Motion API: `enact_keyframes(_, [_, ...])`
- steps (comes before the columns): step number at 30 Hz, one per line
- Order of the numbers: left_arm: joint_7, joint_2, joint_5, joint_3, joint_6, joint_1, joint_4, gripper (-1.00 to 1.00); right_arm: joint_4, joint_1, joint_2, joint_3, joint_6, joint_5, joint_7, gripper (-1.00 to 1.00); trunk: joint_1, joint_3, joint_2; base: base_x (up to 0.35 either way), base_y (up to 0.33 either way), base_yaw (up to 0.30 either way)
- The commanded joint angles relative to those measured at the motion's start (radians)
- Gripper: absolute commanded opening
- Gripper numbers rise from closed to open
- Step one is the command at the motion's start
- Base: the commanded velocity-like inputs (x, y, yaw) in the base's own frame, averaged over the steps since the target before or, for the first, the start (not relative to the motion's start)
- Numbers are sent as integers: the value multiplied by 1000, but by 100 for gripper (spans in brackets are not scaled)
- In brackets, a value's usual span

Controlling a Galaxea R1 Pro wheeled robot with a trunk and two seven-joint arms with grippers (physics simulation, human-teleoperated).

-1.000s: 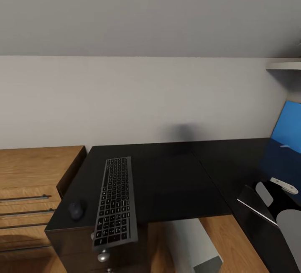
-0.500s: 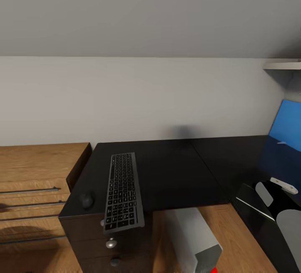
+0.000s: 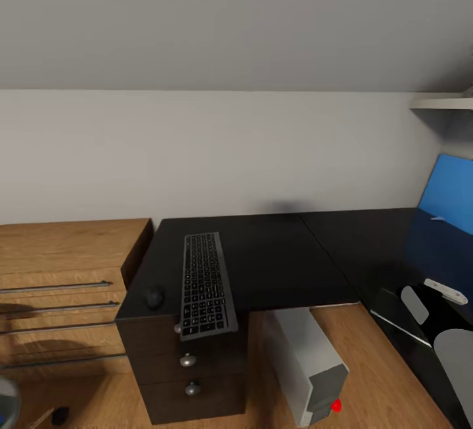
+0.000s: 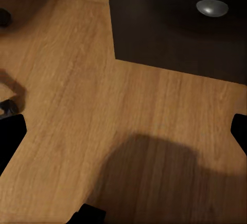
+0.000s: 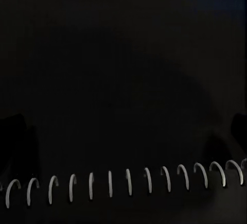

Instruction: In the bedroom, organize the workspace by keeping the computer under the desk, ensuring the monitor is on the desk, placing the keyboard on the desk next to the monitor, placing the mouse on the desk next to the keyboard, moving the folder from the swivel chair onto the desk next to the mouse, stacking the notebook on top of the folder with the pen on top of the notebook, and positioning the swivel chair next to the desk.

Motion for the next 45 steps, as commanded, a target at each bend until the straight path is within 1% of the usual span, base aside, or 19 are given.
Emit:
enact_keyframes(1, [4,0,10,-3,-6,0,-1,100,-2,0,0,0,4,-8,-5,100,0,-1,0,-59,10,0])
enact_keyframes(30, [4,0,11,-3,-5,0,-1,100,-7,0,1,0,2,-8,-4,100,0,-1,0,-165,107,0])
enact_keyframes(39, [4,1,11,-3,-4,0,-1,100,-10,0,2,1,1,-9,-3,100,0,-1,0,-38,33,0])
enact_keyframes(45, [4,1,11,-3,-4,0,-1,100,-12,0,2,2,-2,-9,0,100,-23,18,42,-1,1,0])
